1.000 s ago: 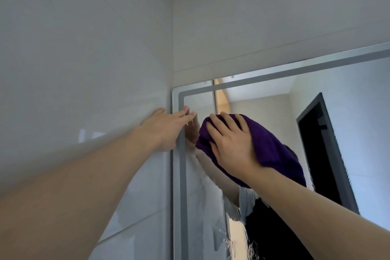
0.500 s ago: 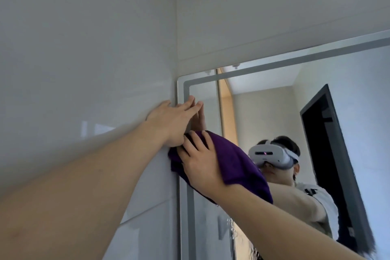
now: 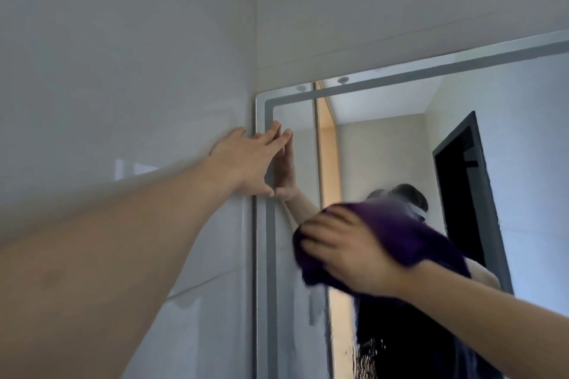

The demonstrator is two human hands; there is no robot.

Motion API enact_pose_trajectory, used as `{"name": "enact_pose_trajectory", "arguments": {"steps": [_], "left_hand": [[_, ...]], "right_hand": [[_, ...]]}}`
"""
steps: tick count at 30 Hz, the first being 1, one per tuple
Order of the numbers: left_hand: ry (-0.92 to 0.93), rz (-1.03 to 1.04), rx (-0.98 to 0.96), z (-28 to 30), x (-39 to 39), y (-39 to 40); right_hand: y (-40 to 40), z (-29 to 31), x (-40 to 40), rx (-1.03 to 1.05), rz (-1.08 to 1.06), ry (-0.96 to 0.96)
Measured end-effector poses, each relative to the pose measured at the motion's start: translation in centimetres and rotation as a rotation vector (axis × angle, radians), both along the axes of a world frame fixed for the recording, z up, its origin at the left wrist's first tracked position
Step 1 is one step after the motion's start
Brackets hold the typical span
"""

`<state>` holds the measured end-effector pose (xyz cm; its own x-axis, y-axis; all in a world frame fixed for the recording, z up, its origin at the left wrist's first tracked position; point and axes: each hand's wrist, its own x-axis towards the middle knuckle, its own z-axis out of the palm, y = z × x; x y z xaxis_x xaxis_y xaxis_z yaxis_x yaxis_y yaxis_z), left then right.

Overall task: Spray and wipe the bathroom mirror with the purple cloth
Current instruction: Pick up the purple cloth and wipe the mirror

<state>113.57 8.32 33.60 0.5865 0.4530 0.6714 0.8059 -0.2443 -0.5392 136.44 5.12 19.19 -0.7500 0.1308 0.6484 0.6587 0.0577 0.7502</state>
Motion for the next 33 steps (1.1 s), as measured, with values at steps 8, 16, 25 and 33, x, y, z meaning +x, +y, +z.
{"name": "enact_pose_trajectory", "arguments": {"steps": [8,16,25,33], "left_hand": [[-0.112,-0.121,-0.209,-2.3,1.2,-1.6],[-0.246,-0.186,-0.310,-13.5,2.0,-0.2],[-0.256,-0.183,-0.277,-15.5,2.3,1.3],[-0.239,-0.170,-0.253,-15.6,2.0,1.4]], "right_hand": [[-2.2,2.4,0.3,0.147,-0.185,0.549],[-1.7,-1.5,-0.7,0.107,-0.241,0.487],[-0.3,-11.0,-0.9,-0.191,-0.321,-0.063],[-5.3,-1.2,4.6,-0.079,-0.273,0.001]]}}
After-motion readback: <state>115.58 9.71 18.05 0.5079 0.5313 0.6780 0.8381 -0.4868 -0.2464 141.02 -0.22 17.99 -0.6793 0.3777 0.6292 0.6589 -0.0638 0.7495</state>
